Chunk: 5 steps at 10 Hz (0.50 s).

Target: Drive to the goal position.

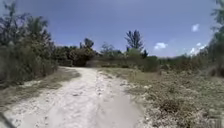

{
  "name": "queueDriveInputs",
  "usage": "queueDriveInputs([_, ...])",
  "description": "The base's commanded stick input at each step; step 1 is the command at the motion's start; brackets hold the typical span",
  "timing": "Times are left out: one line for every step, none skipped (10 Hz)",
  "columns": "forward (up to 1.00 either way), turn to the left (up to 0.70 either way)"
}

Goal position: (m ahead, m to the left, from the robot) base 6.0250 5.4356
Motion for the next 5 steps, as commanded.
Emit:
queueDriveInputs([0.50,0.00])
queueDriveInputs([0.50,0.00])
queueDriveInputs([0.50,0.00])
queueDriveInputs([0.50,0.00])
queueDriveInputs([0.50,0.00])
